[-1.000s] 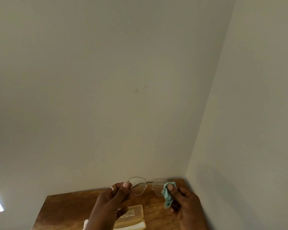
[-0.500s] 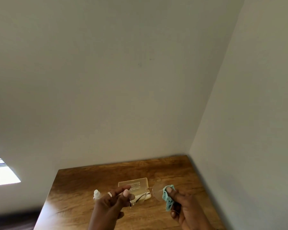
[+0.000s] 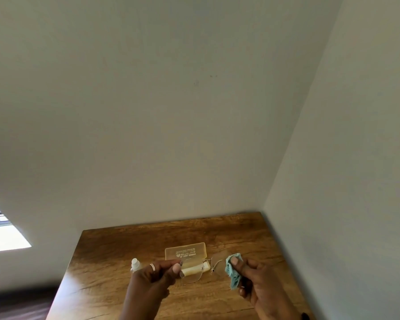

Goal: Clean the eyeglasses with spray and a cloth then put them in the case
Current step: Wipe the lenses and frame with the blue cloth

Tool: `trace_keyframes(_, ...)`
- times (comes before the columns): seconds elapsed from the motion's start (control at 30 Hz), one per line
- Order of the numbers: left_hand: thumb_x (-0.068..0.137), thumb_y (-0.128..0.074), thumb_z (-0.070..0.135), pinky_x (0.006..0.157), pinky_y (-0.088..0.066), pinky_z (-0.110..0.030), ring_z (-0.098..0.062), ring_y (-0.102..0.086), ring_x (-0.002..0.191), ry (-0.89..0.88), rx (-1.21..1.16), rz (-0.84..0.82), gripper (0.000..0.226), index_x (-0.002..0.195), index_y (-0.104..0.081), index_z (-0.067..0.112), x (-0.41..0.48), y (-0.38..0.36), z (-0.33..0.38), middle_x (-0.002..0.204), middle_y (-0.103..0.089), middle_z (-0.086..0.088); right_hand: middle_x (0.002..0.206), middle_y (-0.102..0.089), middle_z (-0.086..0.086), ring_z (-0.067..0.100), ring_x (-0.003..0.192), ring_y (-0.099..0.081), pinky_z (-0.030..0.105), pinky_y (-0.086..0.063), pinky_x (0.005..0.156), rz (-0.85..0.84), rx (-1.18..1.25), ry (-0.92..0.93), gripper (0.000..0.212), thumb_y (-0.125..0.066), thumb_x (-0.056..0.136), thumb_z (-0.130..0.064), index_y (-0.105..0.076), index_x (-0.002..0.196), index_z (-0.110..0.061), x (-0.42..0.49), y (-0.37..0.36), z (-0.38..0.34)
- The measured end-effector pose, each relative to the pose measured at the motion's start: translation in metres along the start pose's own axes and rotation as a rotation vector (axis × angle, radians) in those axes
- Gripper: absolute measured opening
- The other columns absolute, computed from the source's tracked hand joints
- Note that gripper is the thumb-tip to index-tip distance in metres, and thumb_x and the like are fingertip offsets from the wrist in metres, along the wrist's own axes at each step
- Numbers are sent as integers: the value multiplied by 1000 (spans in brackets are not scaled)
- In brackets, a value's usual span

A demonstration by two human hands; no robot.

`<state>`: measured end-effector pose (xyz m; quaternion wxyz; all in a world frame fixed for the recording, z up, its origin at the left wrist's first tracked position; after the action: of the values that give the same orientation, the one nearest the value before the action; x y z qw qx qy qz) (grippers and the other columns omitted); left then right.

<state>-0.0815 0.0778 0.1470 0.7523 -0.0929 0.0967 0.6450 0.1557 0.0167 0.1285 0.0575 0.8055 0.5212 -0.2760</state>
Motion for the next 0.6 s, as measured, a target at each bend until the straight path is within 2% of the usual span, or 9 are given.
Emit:
trace_keyframes(0.1, 82, -76, 12, 58, -46, -28, -15, -59, 69, -18, -5, 25, 10, 77, -83, 18, 1, 1, 3, 74, -75, -12, 71, -72, 11, 13, 53, -58, 22, -42, 43, 16, -51, 9, 27, -81, 65, -31, -79, 80, -8, -3, 3, -4)
trace_keyframes(0.17, 83, -76, 13, 60, -47, -30, -15, -60, 69, -30, -2, 45, 13, 75, -83, 21, 2, 3, 4, 74, -76, -10, 71, -74, 8, 10, 53, -59, 21, -42, 44, 90, -121, 86, 27, -80, 66, -32, -79, 80, -9, -4, 11, -11)
trace_keyframes(0.27, 83, -76, 12, 62, -48, -33, -20, -60, 72, -58, -5, 63, 16, 73, -83, 22, 3, 5, 8, 77, -76, -15, 74, -76, -7, 7, 62, -68, 13, -48, 52, 338, -343, 455, 11, -79, 78, -16, -78, 88, -19, -15, 29, -43)
trace_keyframes(0.3, 83, -76, 11, 62, -47, -33, -21, -60, 72, -62, -18, 67, 16, 73, -83, 21, 3, 4, 9, 78, -76, -14, 79, -75, -10, 4, 70, -70, 9, -48, 58, 380, -443, 622, 17, -78, 80, -11, -77, 90, -24, -24, 27, -56)
trace_keyframes(0.37, 84, -75, 10, 63, -47, -33, -20, -61, 74, -62, -43, 67, 15, 73, -82, 18, 3, 1, 11, 79, -78, -10, 90, -72, -13, 1, 83, -67, 3, -47, 67, 335, -657, 888, 28, -73, 83, -4, -75, 100, -27, -38, 2, -73)
trace_keyframes(0.47, 84, -75, 12, 66, -46, -35, -19, -60, 75, -48, -64, 38, 15, 71, -81, 17, 2, -9, 14, 79, -78, -4, 103, -68, -13, -2, 85, -61, 2, -41, 70, 250, -1016, 1056, 31, -71, 84, -14, -69, 114, -25, -48, -48, -71)
trace_keyframes(0.53, 83, -75, 14, 65, -44, -34, -16, -60, 74, -53, -70, 32, 13, 71, -81, 18, 1, -15, 18, 78, -78, -3, 98, -67, -15, -1, 82, -56, 7, -37, 68, 277, -1153, 1090, 35, -77, 77, -24, -63, 109, -30, -52, -72, -67)
trace_keyframes(0.6, 82, -75, 17, 64, -44, -33, -13, -60, 73, -63, -70, 31, 12, 74, -81, 22, 0, -19, 21, 77, -77, -5, 93, -65, -15, 0, 80, -55, 13, -42, 67, 242, -1203, 1129, 32, -78, 73, -27, -60, 99, -32, -54, -90, -65)
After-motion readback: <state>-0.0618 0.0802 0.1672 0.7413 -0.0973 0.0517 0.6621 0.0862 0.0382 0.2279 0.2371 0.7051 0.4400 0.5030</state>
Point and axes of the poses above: each hand's wrist, its own x-axis towards the middle knuckle, its own y-axis out of the back of the hand, z = x × y, the point moved 8 cm from there along x, towards the middle knuckle
